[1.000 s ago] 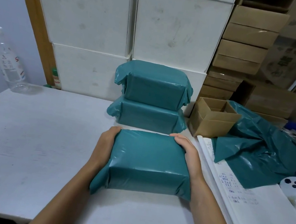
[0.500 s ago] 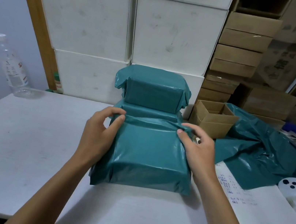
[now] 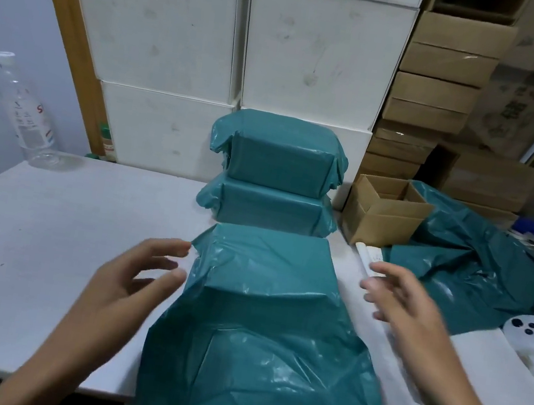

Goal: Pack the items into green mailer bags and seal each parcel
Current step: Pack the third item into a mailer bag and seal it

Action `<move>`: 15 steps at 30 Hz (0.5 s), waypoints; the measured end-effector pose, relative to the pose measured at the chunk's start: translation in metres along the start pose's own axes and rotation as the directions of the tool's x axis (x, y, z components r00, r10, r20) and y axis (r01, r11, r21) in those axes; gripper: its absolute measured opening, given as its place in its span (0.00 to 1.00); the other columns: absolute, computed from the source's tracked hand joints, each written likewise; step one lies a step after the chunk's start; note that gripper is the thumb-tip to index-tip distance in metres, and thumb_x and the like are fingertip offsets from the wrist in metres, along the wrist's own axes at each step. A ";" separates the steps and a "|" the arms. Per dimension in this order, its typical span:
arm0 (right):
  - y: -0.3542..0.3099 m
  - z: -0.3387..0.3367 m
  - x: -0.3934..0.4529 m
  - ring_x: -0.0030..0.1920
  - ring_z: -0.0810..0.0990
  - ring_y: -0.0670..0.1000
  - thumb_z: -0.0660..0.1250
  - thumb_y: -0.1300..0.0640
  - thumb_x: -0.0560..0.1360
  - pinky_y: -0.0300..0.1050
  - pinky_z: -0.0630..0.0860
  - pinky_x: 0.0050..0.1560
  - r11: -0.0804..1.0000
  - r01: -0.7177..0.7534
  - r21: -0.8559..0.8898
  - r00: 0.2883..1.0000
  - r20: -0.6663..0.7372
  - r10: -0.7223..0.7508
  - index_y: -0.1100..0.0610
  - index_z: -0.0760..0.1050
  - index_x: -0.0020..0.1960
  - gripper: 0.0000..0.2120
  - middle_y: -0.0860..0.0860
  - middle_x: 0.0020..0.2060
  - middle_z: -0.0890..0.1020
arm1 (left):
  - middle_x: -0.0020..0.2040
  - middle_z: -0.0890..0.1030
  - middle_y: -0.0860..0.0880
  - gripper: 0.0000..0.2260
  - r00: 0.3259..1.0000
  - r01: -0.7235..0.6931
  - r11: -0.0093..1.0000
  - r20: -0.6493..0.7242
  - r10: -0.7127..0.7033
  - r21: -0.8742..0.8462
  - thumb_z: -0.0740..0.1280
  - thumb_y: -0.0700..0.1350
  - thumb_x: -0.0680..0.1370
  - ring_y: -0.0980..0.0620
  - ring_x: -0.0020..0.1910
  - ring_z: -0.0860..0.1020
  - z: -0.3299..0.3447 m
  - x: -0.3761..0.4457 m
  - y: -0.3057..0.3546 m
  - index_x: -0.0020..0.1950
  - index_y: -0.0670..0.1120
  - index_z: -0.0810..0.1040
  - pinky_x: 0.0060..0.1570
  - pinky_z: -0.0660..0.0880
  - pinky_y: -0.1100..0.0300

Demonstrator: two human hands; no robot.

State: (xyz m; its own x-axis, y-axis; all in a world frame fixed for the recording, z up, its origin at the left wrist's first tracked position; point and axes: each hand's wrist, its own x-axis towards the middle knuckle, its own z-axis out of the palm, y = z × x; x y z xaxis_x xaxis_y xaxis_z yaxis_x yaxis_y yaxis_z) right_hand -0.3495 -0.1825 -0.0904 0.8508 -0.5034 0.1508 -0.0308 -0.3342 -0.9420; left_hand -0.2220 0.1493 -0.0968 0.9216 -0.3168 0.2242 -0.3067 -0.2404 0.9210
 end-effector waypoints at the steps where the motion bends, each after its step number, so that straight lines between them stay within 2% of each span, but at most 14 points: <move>1: 0.002 0.011 0.007 0.53 0.83 0.44 0.69 0.35 0.75 0.48 0.79 0.57 0.996 -0.081 -0.049 0.995 0.050 0.083 0.39 0.80 0.64 0.20 0.41 0.53 0.85 | 0.58 0.86 0.57 0.11 0.998 0.061 0.998 0.031 -0.062 0.030 0.70 0.48 0.82 0.66 0.56 0.82 0.010 0.005 0.004 0.62 0.59 0.84 0.50 0.78 0.69; 3: 0.006 0.032 0.019 0.57 0.82 0.41 0.67 0.34 0.79 0.49 0.78 0.62 0.978 -0.208 -0.010 0.972 0.112 0.207 0.38 0.77 0.69 0.20 0.38 0.57 0.83 | 0.61 0.85 0.62 0.11 0.980 0.167 0.986 0.109 -0.165 -0.010 0.66 0.52 0.85 0.70 0.60 0.80 0.027 0.019 0.002 0.66 0.62 0.81 0.55 0.76 0.67; 5: 0.009 0.047 0.029 0.64 0.80 0.42 0.63 0.39 0.84 0.51 0.75 0.71 0.960 -0.272 0.064 0.952 0.160 0.259 0.39 0.76 0.69 0.16 0.37 0.62 0.81 | 0.62 0.83 0.68 0.13 0.962 0.233 0.967 0.173 -0.213 -0.102 0.62 0.50 0.87 0.71 0.62 0.79 0.039 0.036 -0.010 0.67 0.62 0.81 0.61 0.75 0.64; 6: 0.014 0.052 0.037 0.64 0.80 0.44 0.62 0.40 0.85 0.51 0.75 0.70 0.954 -0.287 0.088 0.950 0.156 0.271 0.41 0.77 0.68 0.15 0.39 0.62 0.82 | 0.63 0.83 0.67 0.13 0.952 0.265 0.952 0.201 -0.232 -0.155 0.61 0.50 0.88 0.69 0.62 0.80 0.044 0.039 -0.014 0.67 0.62 0.81 0.61 0.75 0.62; 8: 0.011 0.057 0.047 0.56 0.82 0.50 0.63 0.39 0.82 0.49 0.78 0.60 0.934 -0.293 0.204 0.956 0.076 0.283 0.47 0.80 0.63 0.17 0.46 0.56 0.84 | 0.63 0.84 0.60 0.12 0.948 0.310 0.915 0.159 -0.276 -0.259 0.61 0.50 0.87 0.62 0.60 0.82 0.046 0.052 -0.025 0.65 0.60 0.82 0.57 0.75 0.59; 9: 0.013 0.057 0.054 0.53 0.80 0.51 0.63 0.38 0.79 0.48 0.76 0.55 0.919 -0.291 0.265 0.955 0.015 0.298 0.50 0.80 0.63 0.21 0.49 0.55 0.82 | 0.65 0.83 0.59 0.12 0.951 0.310 0.911 0.099 -0.294 -0.273 0.61 0.51 0.87 0.61 0.60 0.81 0.045 0.061 -0.026 0.65 0.60 0.81 0.58 0.75 0.58; 10: 0.014 0.058 0.058 0.55 0.79 0.51 0.63 0.36 0.78 0.48 0.75 0.57 0.914 -0.294 0.279 0.949 -0.030 0.315 0.48 0.79 0.65 0.22 0.50 0.57 0.81 | 0.68 0.80 0.58 0.13 0.953 0.301 0.918 0.061 -0.295 -0.258 0.60 0.53 0.87 0.60 0.63 0.78 0.044 0.067 -0.026 0.68 0.60 0.80 0.61 0.73 0.56; 11: 0.016 0.059 0.061 0.61 0.78 0.50 0.61 0.35 0.80 0.49 0.73 0.63 0.915 -0.308 0.263 0.944 -0.036 0.328 0.44 0.75 0.68 0.21 0.48 0.63 0.79 | 0.73 0.77 0.56 0.16 0.953 0.300 0.928 0.103 -0.284 -0.220 0.59 0.53 0.87 0.57 0.68 0.76 0.043 0.073 -0.031 0.73 0.58 0.76 0.65 0.71 0.55; 12: 0.017 0.062 0.063 0.67 0.76 0.48 0.59 0.35 0.83 0.48 0.70 0.69 0.915 -0.313 0.255 0.946 -0.002 0.324 0.40 0.72 0.71 0.19 0.45 0.68 0.77 | 0.77 0.74 0.52 0.17 0.952 0.289 0.933 0.168 -0.256 -0.215 0.57 0.49 0.88 0.54 0.71 0.74 0.040 0.077 -0.033 0.76 0.53 0.74 0.67 0.70 0.56; 13: 0.017 0.066 0.062 0.69 0.75 0.47 0.57 0.38 0.86 0.46 0.70 0.68 0.894 -0.328 0.305 0.943 0.039 0.332 0.41 0.70 0.73 0.19 0.44 0.70 0.76 | 0.79 0.73 0.46 0.16 0.952 0.279 0.920 0.201 -0.229 -0.276 0.55 0.44 0.89 0.53 0.70 0.75 0.041 0.085 -0.034 0.75 0.49 0.74 0.66 0.71 0.58; 14: 0.017 0.071 0.060 0.67 0.79 0.47 0.56 0.40 0.87 0.43 0.73 0.65 0.854 -0.343 0.390 0.937 0.086 0.337 0.45 0.72 0.75 0.21 0.45 0.68 0.79 | 0.77 0.75 0.43 0.14 0.959 0.258 0.904 0.202 -0.197 -0.342 0.55 0.41 0.89 0.55 0.66 0.79 0.048 0.089 -0.034 0.68 0.49 0.78 0.60 0.74 0.63; 15: 0.016 0.075 0.058 0.60 0.85 0.47 0.56 0.41 0.87 0.40 0.78 0.57 0.824 -0.359 0.439 0.932 0.119 0.343 0.49 0.79 0.71 0.21 0.47 0.63 0.85 | 0.72 0.81 0.44 0.15 0.962 0.250 0.902 0.195 -0.190 -0.353 0.55 0.43 0.89 0.57 0.61 0.82 0.061 0.089 -0.029 0.65 0.50 0.81 0.55 0.77 0.65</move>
State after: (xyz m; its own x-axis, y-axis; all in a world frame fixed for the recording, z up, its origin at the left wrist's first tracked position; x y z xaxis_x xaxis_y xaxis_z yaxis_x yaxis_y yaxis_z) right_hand -0.2612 -0.1573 -0.1191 0.8447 -0.4889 -0.2179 -0.1004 0.2551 -0.9617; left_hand -0.1457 0.0727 -0.1230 0.8985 -0.4383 -0.0219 0.0379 0.0279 0.9989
